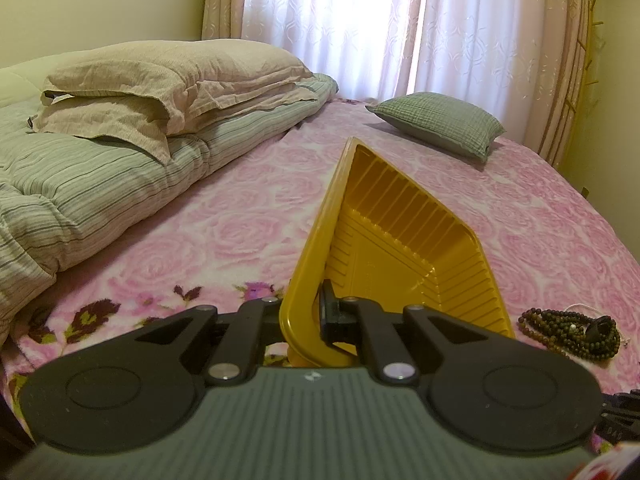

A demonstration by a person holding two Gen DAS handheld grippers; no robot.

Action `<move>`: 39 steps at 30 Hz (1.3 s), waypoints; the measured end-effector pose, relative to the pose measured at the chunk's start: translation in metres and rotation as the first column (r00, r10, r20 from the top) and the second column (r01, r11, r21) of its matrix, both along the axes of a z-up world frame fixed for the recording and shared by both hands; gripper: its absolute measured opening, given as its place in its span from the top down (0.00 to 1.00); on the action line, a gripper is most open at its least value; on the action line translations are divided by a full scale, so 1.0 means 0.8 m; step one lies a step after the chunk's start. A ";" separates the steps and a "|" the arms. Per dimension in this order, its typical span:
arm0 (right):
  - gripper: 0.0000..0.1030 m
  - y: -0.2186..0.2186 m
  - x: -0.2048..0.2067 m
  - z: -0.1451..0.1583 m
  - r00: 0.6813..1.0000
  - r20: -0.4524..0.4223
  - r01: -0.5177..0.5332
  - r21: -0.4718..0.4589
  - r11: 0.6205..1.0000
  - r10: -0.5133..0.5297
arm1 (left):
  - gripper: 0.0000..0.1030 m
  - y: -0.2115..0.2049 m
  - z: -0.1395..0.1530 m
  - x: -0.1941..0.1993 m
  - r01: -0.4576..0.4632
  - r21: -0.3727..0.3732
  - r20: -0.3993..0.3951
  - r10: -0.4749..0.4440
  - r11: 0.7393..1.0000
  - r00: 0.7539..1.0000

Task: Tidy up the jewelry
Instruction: 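Pinch a dark bead strand with the right gripper and lift it, then drop the bead strand into the tray with the right gripper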

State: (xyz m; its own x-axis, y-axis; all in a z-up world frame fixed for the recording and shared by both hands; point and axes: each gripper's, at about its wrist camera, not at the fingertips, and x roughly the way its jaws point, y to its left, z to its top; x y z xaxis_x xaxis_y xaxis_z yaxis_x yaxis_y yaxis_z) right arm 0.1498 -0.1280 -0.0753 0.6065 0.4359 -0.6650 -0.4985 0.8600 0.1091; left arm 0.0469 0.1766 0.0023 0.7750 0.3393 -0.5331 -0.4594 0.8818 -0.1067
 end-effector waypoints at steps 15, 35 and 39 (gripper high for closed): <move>0.96 0.024 -0.021 0.074 0.986 0.140 -0.089 0.001 0.996 0.088 | 0.93 0.000 -0.001 -0.002 0.000 -0.003 0.002 0.000 1.000 1.000; 0.95 0.161 -0.012 0.151 0.915 0.239 -0.367 0.169 0.915 0.324 | 0.93 0.003 -0.005 -0.005 0.004 -0.016 0.010 -0.004 1.000 1.000; 0.64 0.149 -0.004 0.141 0.935 0.222 -0.316 0.180 0.932 0.275 | 0.93 0.003 -0.005 -0.005 0.003 -0.017 0.009 -0.003 1.000 1.000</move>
State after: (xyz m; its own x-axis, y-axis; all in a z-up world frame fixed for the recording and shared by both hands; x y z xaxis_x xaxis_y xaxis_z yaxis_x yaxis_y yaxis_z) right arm 0.1463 -0.0089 0.0376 0.5346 0.7311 -0.4240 -0.7554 0.6383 0.1482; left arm 0.0427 0.1790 -0.0018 0.7810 0.3283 -0.5313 -0.4559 0.8811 -0.1257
